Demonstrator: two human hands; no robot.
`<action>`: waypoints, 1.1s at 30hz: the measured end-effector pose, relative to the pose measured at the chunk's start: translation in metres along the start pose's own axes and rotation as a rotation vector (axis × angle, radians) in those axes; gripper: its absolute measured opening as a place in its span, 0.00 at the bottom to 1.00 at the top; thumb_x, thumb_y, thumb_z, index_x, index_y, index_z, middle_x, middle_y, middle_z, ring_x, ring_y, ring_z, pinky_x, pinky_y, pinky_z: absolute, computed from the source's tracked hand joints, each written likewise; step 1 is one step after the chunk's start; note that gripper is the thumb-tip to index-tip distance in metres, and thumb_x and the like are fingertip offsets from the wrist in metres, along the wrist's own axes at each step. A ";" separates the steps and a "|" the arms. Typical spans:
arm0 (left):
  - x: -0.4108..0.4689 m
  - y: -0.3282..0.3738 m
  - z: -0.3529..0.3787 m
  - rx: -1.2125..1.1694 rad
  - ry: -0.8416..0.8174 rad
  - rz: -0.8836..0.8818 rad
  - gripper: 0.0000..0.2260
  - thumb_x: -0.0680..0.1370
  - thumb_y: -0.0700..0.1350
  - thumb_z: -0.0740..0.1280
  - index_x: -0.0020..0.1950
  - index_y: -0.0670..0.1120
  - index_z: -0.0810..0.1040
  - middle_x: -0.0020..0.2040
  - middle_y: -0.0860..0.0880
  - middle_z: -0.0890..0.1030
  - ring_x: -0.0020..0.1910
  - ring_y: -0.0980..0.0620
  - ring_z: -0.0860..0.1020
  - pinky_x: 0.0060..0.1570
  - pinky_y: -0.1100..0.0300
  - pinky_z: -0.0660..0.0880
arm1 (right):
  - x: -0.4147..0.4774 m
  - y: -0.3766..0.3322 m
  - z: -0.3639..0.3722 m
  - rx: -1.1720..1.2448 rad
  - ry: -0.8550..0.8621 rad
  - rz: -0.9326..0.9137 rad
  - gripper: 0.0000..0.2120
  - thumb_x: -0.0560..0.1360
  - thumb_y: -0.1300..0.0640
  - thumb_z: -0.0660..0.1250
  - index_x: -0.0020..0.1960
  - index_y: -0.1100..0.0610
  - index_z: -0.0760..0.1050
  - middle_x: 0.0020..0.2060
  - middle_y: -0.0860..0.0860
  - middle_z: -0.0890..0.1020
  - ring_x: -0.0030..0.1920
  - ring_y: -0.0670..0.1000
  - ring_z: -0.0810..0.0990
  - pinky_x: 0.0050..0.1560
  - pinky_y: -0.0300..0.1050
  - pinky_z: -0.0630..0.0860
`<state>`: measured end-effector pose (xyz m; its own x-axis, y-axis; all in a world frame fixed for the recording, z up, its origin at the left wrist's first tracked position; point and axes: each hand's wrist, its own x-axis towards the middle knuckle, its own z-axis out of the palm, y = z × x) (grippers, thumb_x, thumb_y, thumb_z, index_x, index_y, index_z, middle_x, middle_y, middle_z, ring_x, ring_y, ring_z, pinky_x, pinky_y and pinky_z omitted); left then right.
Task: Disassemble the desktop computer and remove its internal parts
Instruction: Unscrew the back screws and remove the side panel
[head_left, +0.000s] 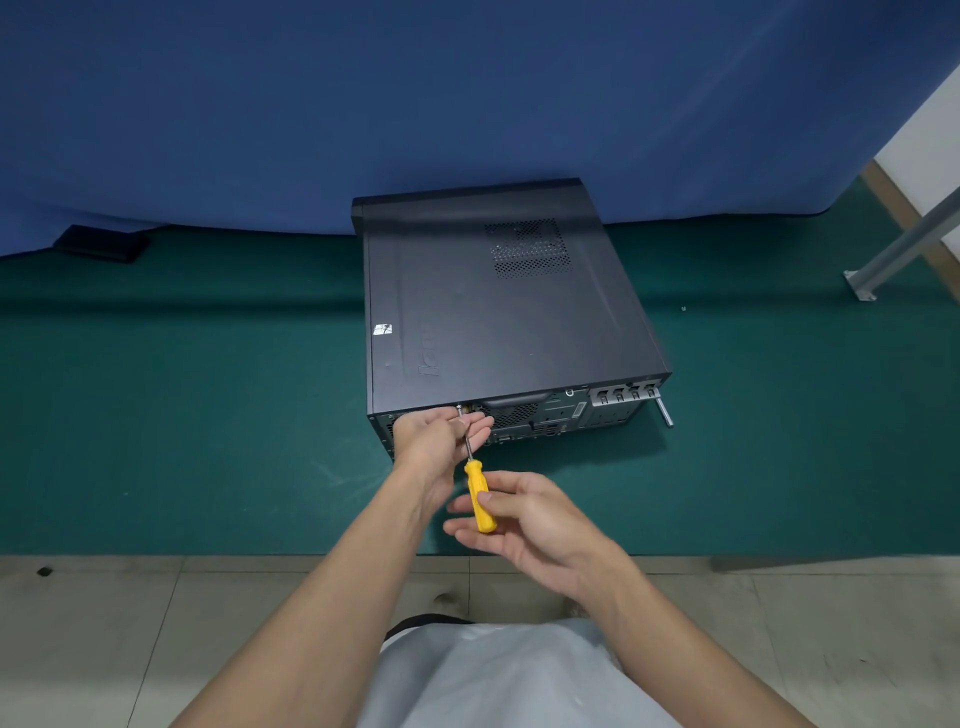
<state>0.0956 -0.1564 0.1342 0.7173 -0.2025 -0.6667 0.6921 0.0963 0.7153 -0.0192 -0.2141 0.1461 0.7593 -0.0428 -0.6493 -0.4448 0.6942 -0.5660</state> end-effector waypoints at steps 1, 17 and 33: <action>0.000 -0.001 -0.001 -0.012 -0.005 -0.002 0.09 0.77 0.24 0.58 0.52 0.35 0.72 0.46 0.34 0.81 0.43 0.41 0.83 0.42 0.57 0.82 | 0.000 0.000 0.000 -0.033 0.016 -0.019 0.10 0.79 0.70 0.59 0.59 0.69 0.70 0.45 0.63 0.79 0.41 0.60 0.83 0.45 0.48 0.82; 0.004 -0.007 -0.003 0.068 0.073 0.042 0.06 0.75 0.27 0.66 0.50 0.35 0.76 0.44 0.37 0.83 0.40 0.45 0.85 0.42 0.56 0.82 | 0.005 0.008 0.007 -0.336 0.232 -0.086 0.05 0.77 0.67 0.64 0.53 0.63 0.73 0.44 0.59 0.80 0.39 0.55 0.84 0.41 0.46 0.82; 0.004 -0.003 -0.001 0.090 0.116 0.057 0.04 0.75 0.28 0.67 0.48 0.33 0.77 0.42 0.38 0.83 0.38 0.45 0.85 0.37 0.59 0.82 | 0.010 0.014 0.008 -0.234 0.232 -0.039 0.06 0.77 0.68 0.65 0.53 0.65 0.72 0.41 0.60 0.80 0.41 0.57 0.84 0.44 0.45 0.81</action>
<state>0.0963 -0.1568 0.1291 0.7632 -0.0843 -0.6407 0.6439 0.0154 0.7650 -0.0141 -0.1992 0.1359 0.6615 -0.2468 -0.7082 -0.5353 0.5060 -0.6763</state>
